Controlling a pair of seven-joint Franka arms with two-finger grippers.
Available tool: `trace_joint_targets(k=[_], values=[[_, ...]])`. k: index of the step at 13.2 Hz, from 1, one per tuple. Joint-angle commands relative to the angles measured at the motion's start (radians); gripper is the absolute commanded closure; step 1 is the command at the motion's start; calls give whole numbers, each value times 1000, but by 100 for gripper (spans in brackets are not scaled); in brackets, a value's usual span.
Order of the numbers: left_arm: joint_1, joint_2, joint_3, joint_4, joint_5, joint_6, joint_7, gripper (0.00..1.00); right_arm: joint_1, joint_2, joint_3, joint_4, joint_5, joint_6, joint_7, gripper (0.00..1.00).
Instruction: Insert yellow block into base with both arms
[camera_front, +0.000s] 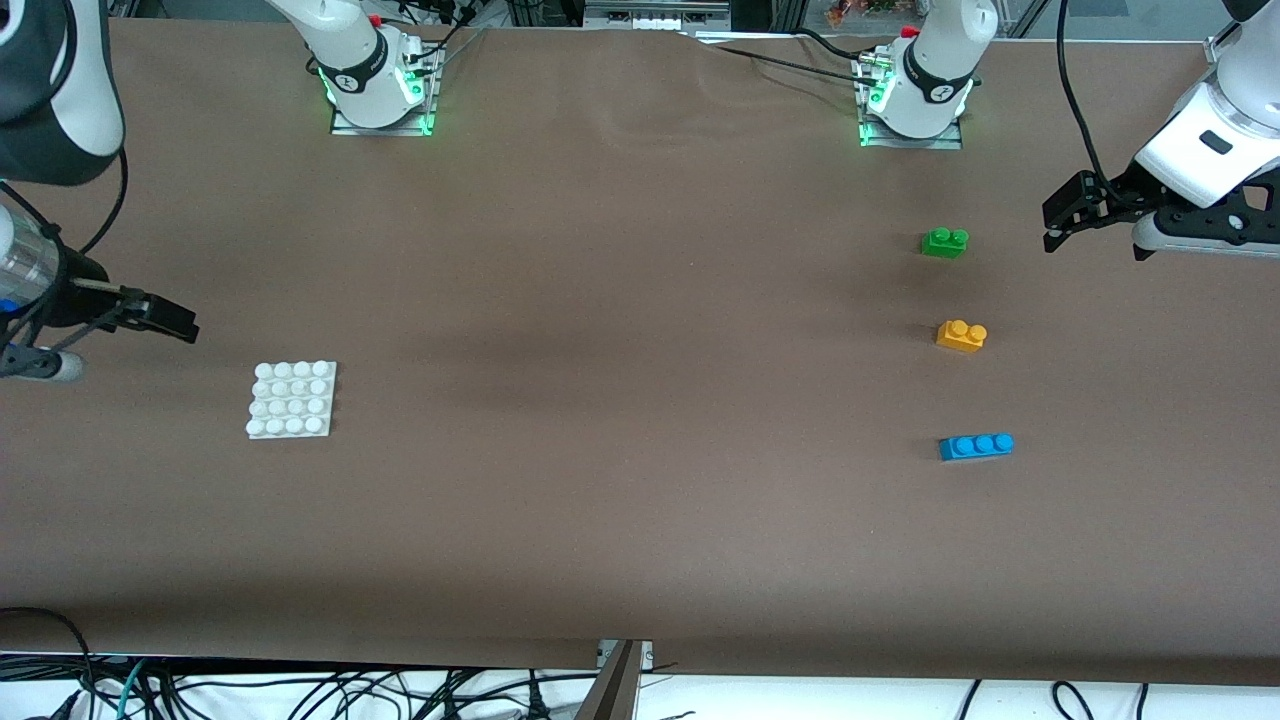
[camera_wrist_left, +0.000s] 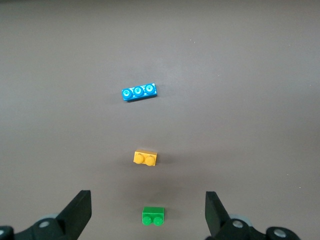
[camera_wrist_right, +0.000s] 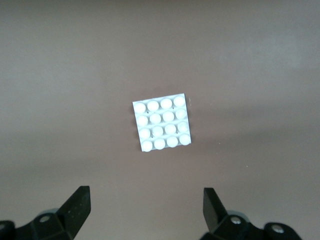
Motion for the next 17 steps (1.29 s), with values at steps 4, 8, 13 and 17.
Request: trace_joint_targets(k=[4, 8, 13, 17], values=[[0, 13, 1, 31, -23, -15, -7, 0, -53, 190, 0, -11, -14, 69, -42, 0], [0, 15, 1, 31, -23, -15, -7, 0, -66, 273, -9, -83, -22, 243, -85, 0], [0, 15, 1, 31, -23, -15, -7, 0, -64, 310, -12, -214, -22, 477, -97, 0], [0, 15, 1, 31, -23, -15, -7, 0, -61, 325, -11, -234, -22, 492, -111, 0]])
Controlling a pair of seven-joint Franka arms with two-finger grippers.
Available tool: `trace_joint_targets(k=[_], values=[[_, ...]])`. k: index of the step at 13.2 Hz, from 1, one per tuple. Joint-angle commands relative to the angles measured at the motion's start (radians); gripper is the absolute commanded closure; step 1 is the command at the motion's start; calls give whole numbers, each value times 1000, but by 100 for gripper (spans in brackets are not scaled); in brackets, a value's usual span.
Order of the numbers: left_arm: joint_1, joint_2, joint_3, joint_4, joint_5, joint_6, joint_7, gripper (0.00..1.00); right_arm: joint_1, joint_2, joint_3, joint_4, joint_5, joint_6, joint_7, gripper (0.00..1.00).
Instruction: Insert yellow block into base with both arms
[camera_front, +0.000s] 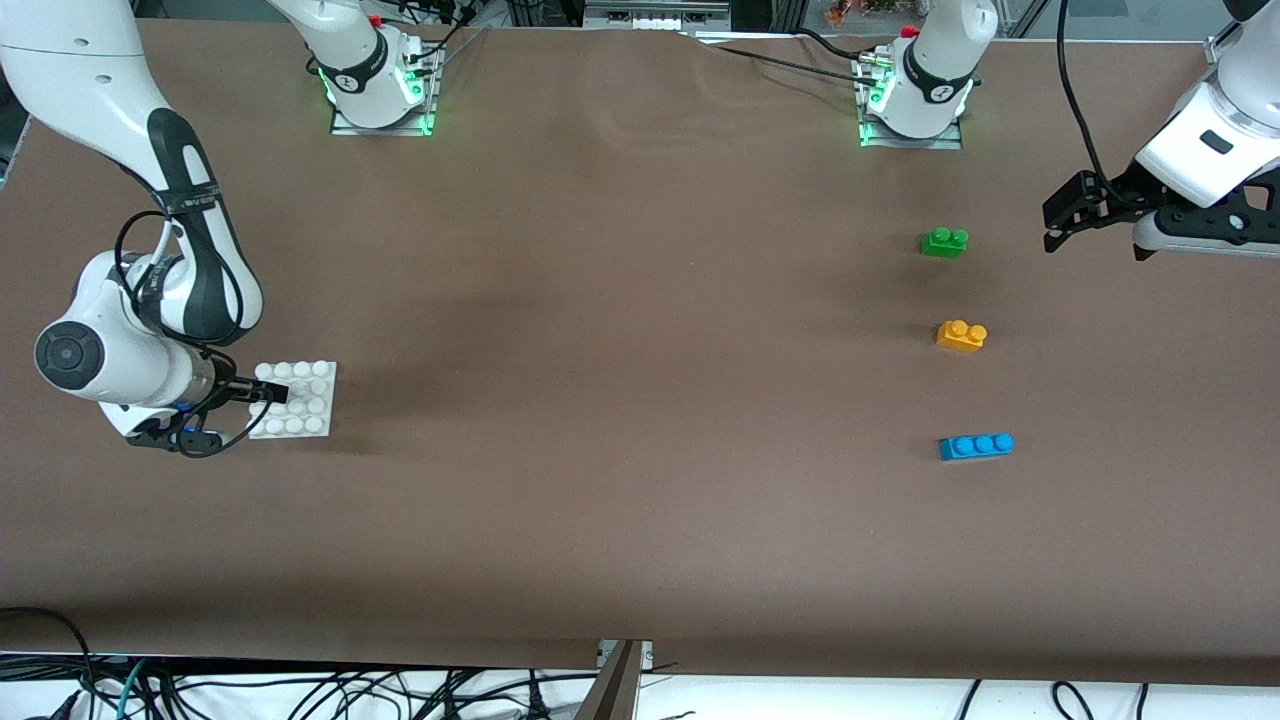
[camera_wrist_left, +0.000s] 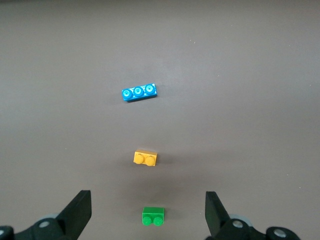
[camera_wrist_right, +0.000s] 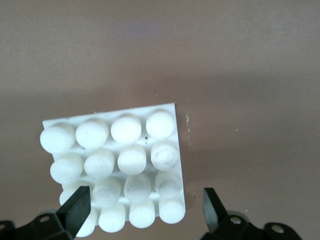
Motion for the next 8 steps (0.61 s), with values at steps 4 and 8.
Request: trace_joint_targets(k=[4, 8], values=[[0, 14, 1, 30, -23, -17, -9, 0, 3, -3, 8, -38, -12, 24, -14, 0], [0, 14, 1, 30, -23, -15, -7, 0, 3, 21, 11, -65, -11, 87, -50, 0]])
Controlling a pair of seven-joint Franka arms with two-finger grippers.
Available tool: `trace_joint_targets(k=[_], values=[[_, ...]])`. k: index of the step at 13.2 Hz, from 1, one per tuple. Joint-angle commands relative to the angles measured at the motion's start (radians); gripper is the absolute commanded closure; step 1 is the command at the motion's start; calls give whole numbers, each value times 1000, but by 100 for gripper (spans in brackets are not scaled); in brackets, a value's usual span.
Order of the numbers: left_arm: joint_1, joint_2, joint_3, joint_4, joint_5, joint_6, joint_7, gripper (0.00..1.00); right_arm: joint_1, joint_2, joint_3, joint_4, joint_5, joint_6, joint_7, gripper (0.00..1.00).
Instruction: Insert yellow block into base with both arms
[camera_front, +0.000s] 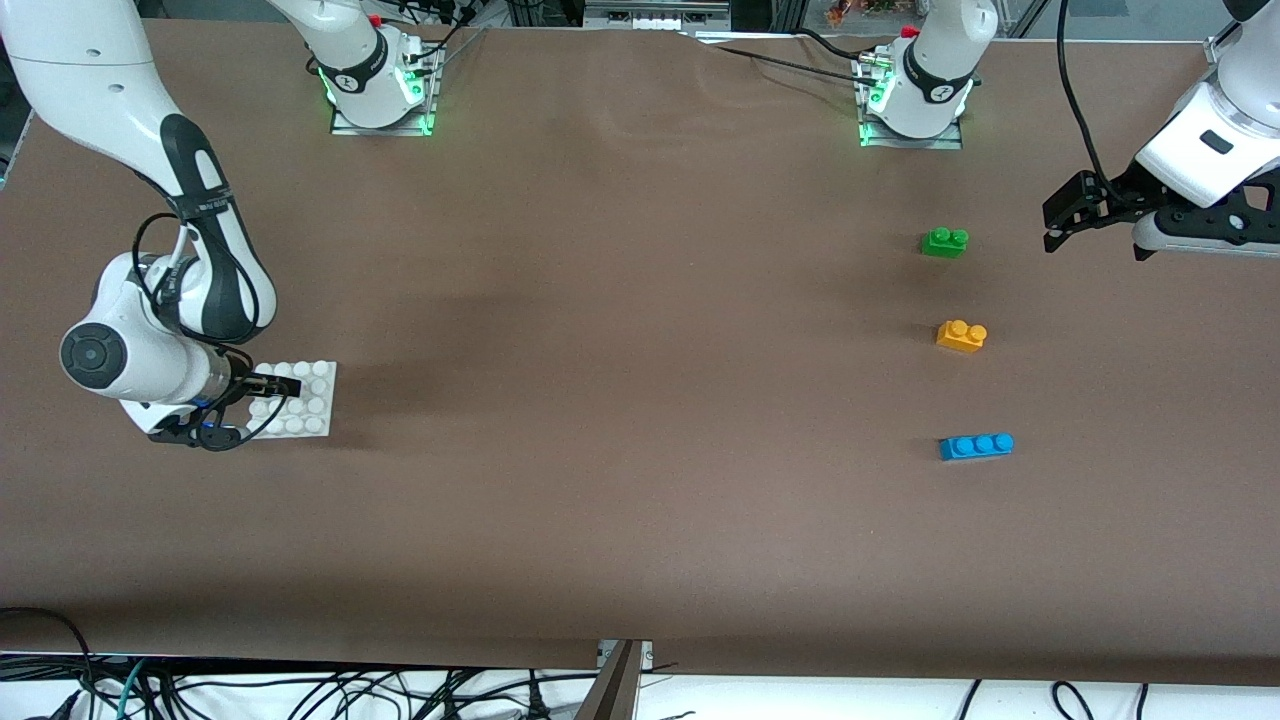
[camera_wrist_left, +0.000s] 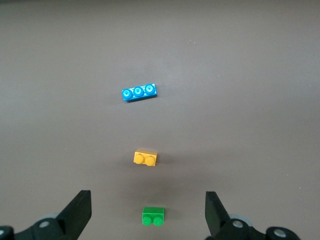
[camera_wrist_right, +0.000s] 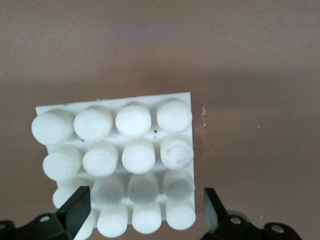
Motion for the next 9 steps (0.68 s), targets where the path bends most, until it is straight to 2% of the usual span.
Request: trace_joint_targets(k=[1, 9], values=[[0, 14, 1, 31, -23, -17, -9, 0, -1, 6, 5, -31, -11, 52, -22, 0], [0, 14, -1, 31, -21, -15, -7, 0, 6, 9, 17, -31, -11, 50, -48, 0]])
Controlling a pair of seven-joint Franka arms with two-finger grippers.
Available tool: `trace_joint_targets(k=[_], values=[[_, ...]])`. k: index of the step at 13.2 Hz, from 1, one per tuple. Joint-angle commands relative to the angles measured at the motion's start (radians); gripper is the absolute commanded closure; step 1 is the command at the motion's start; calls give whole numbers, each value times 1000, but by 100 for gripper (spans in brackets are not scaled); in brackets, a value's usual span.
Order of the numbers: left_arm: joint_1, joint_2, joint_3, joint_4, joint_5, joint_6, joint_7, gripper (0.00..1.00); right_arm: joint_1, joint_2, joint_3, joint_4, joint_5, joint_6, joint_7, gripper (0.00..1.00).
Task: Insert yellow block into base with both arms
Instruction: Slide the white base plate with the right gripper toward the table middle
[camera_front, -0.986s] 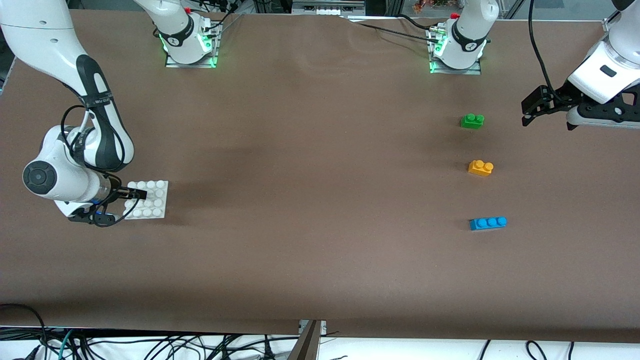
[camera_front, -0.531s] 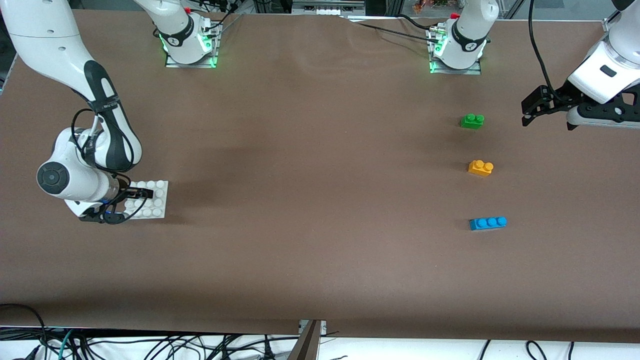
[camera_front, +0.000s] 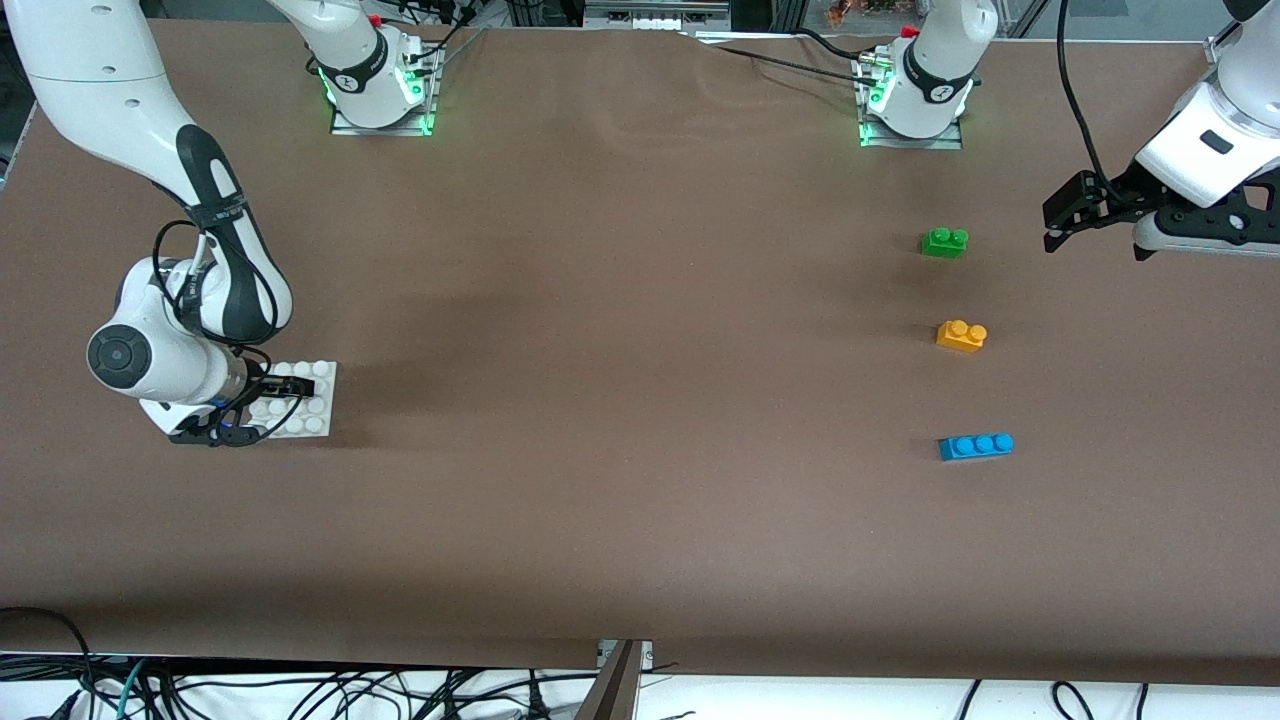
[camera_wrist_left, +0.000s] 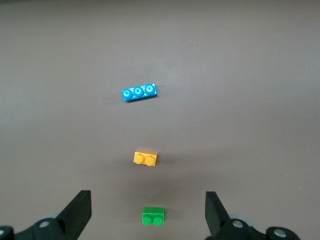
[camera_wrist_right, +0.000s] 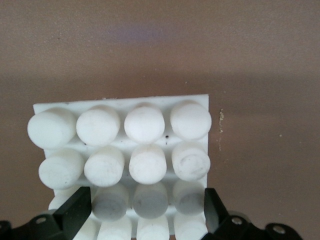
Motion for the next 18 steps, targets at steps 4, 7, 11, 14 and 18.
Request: trace_joint_targets(k=[4, 7, 11, 14, 18], values=[[0, 14, 1, 31, -23, -15, -7, 0, 1, 3, 10, -26, -1, 43, -47, 0], [0, 14, 1, 31, -23, -15, -7, 0, 2, 29, 20, -29, 3, 94, -47, 0], [0, 14, 1, 31, -23, -15, -7, 0, 14, 40, 43, -24, 8, 118, -31, 0], [0, 14, 1, 31, -23, -15, -7, 0, 40, 40, 45, -21, 32, 126, -30, 0], [0, 14, 1, 31, -23, -15, -7, 0, 129, 52, 45, -14, 69, 140, 63, 0]])
